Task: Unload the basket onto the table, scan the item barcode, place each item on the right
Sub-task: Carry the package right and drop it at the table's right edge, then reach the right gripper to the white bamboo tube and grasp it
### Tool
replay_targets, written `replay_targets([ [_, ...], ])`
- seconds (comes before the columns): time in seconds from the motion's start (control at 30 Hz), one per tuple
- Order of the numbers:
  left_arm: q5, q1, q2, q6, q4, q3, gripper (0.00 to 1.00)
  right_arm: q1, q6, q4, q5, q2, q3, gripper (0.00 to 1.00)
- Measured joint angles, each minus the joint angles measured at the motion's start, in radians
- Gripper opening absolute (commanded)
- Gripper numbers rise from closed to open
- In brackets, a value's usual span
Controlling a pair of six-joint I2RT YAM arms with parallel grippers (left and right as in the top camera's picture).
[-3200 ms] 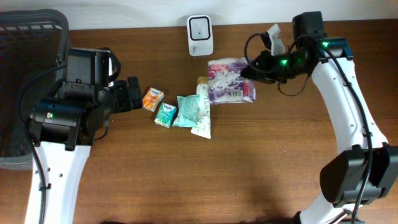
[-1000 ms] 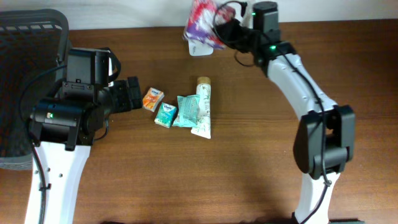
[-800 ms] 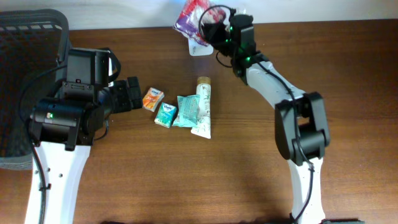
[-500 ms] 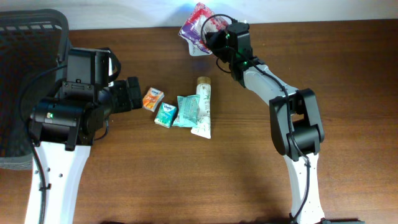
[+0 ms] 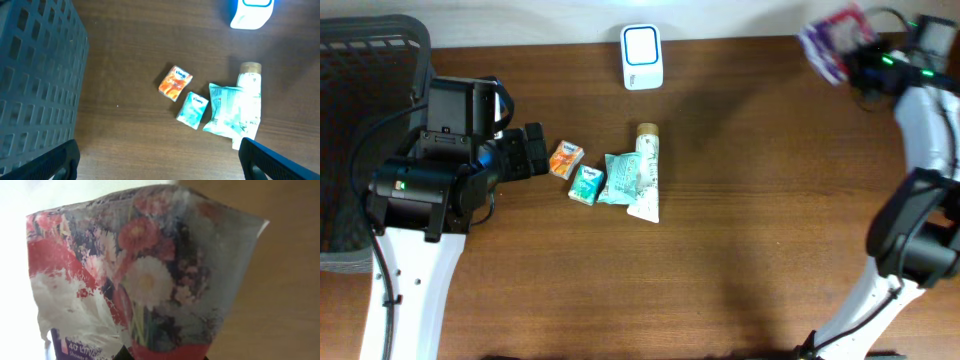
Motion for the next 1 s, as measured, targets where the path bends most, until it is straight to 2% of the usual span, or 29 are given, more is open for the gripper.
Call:
replay_targets([
  [0.1,0.000,0.000,0.000,0.000,0.000,0.000,0.99,-0.129,-0.001,-0.077,0.098,0.000,0.000,0.04],
  [0.17,0.000,0.000,0.000,0.000,0.000,0.000,0.99,-0.185,-0.026,-0.080,0.137,0.000,0.000,0.24],
  [0.2,0.000,0.000,0.000,0.000,0.000,0.000,0.99,-0.198,-0.039,-0.080,0.146,0.000,0.000,0.38],
  [0.23,0.000,0.000,0.000,0.000,0.000,0.000,0.99,-0.210,-0.042,-0.081,0.157,0.000,0.000,0.59],
  [0.3,0.000,0.000,0.000,0.000,0.000,0.000,0.99,-0.206,-0.087,-0.083,0.162,0.000,0.000,0.76],
  [0.37,0.000,0.000,0.000,0.000,0.000,0.000,0.99,-0.197,-0.134,-0.092,0.165,0.000,0.000,0.87],
  [0.53,0.000,0.000,0.000,0.000,0.000,0.000,0.99,-0.189,-0.225,-0.157,0.074,0.000,0.000,0.89],
  [0.7,0.000,0.000,0.000,0.000,0.000,0.000,0.99,-0.175,-0.399,-0.193,-0.348,0.000,0.000,0.89],
  [0.8,0.000,0.000,0.000,0.000,0.000,0.000,0.99,-0.109,-0.560,-0.332,-0.592,0.000,0.001,0.89],
  [0.9,0.000,0.000,0.000,0.000,0.000,0.000,0.99,0.016,-0.744,-0.555,-0.613,0.000,0.001,0.89],
  [1.0,0.000,0.000,0.000,0.000,0.000,0.000,0.99,0.204,-0.843,-0.646,-0.444,0.000,0.000,0.89],
])
